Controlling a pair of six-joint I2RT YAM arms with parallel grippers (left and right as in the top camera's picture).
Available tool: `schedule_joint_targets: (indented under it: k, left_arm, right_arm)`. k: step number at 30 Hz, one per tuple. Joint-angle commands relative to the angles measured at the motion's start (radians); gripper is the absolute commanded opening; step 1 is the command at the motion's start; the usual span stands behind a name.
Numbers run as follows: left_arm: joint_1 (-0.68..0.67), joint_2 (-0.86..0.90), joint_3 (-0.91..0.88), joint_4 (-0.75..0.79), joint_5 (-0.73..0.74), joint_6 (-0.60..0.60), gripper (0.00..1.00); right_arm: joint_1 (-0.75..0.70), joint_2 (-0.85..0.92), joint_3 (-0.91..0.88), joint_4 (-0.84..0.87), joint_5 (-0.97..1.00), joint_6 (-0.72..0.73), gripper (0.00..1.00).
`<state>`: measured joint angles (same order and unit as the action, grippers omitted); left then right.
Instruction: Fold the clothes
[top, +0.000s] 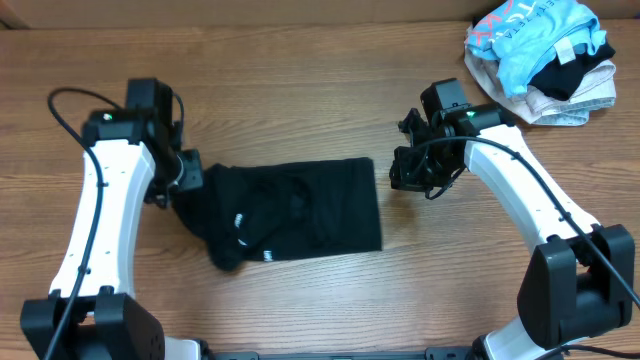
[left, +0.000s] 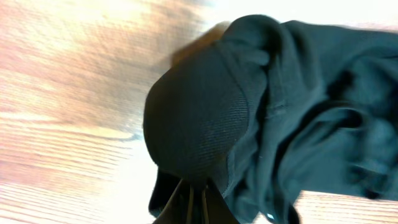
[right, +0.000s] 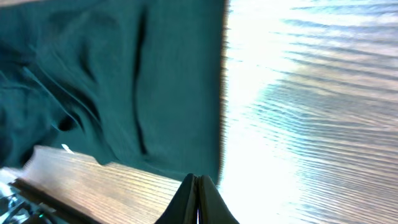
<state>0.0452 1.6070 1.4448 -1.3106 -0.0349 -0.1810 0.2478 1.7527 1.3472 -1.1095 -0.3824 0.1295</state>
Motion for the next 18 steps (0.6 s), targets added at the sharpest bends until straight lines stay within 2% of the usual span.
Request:
schedule_joint_targets:
  k: [1,6,11,18]
  left_arm:
    - [-0.045,-0.005,0.107,-0.019,-0.009,0.066,0.04]
    - [-0.190,0.000,0.129,0.069,0.066,0.049,0.04]
    - [-0.386,0.040,0.129,0.208,0.140,-0.056,0.04]
    - [-0.595,0.136,0.129,0.273,0.159,-0.163,0.04]
  right_arm:
    - [-0.003,-0.025,0.009,0.014,-0.035,-0.006,0.04]
    - [-0.026,-0.040,0.075,-0.010,-0.039,-0.006,0.04]
    - [-0.106,-0.092,0.222,-0.114,-0.037,-0.034,0.04]
    - [-0.260,-0.150,0.325,-0.182,-0.035,-0.052,0.05]
